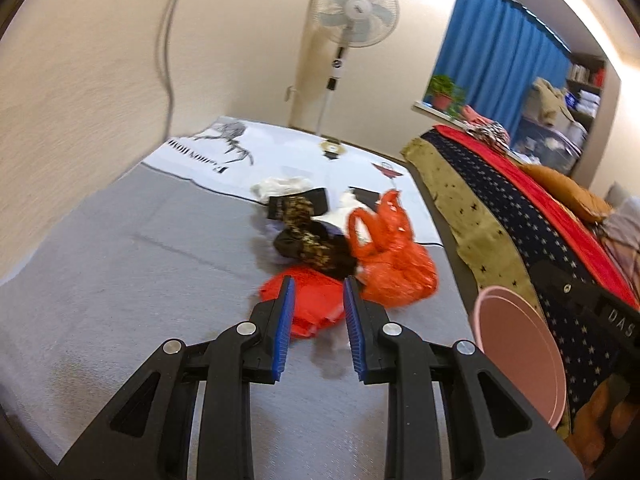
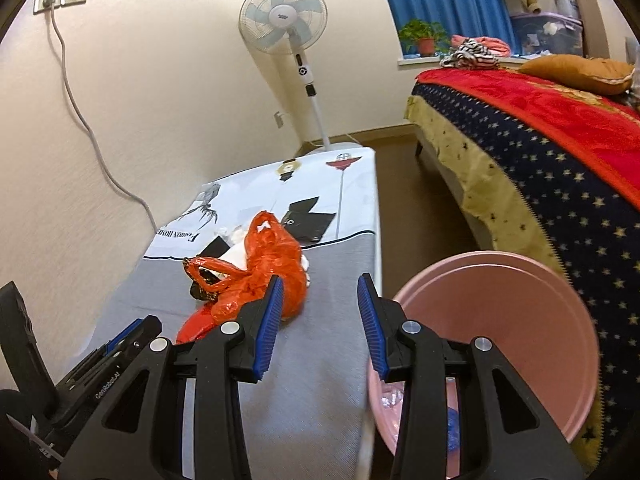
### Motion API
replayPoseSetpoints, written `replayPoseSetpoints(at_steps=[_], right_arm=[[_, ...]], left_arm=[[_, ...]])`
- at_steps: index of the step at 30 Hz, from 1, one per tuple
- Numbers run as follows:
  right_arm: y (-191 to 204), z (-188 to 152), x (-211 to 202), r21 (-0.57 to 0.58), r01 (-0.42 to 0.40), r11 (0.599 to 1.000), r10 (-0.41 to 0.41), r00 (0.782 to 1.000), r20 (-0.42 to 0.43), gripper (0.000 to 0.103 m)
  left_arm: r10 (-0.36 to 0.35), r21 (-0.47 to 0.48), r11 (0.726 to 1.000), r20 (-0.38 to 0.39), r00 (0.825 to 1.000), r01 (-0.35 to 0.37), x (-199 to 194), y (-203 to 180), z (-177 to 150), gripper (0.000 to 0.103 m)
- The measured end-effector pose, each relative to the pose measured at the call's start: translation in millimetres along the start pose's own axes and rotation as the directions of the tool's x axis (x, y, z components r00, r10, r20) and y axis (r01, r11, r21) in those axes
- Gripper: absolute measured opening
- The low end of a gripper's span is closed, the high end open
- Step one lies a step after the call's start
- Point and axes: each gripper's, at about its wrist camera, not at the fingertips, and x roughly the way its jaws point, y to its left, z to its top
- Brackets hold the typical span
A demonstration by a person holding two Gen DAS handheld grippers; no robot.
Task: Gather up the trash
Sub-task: 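Grasp the orange plastic bag with the right tool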
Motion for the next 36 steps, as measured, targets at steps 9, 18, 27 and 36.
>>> replayPoseSetpoints(at_steps=[9, 18, 27, 36], right_arm=[[15, -5, 48, 0.014, -0.053, 0.998, 0.054, 0.996, -0.07, 0.049], [15, -12, 91, 0.057, -0.088, 0.995, 0.095, 0.985, -0.143, 0.052], [18, -14, 110, 0.058, -0.113, 0.992, 0.122, 0.975, -0.185, 0.025], [9, -8, 89, 0.053, -0.08, 0.995, 0.086, 0.987, -0.135, 0.016]], left_arm=[[0.014, -0.051, 0.999, -0.077, 0.997, -0.018, 27, 15, -3, 0.035], [-0.013, -0.088, 0.996, -0.124, 0.992, 0.002, 43, 21, -3, 0.057], [-0.037, -0.113, 0.993, -0.143, 0.989, 0.021, 54, 24, -2, 0.061], [-0.042, -0.083, 0.996, -0.151, 0.988, 0.029, 61, 9, 0, 0.072]])
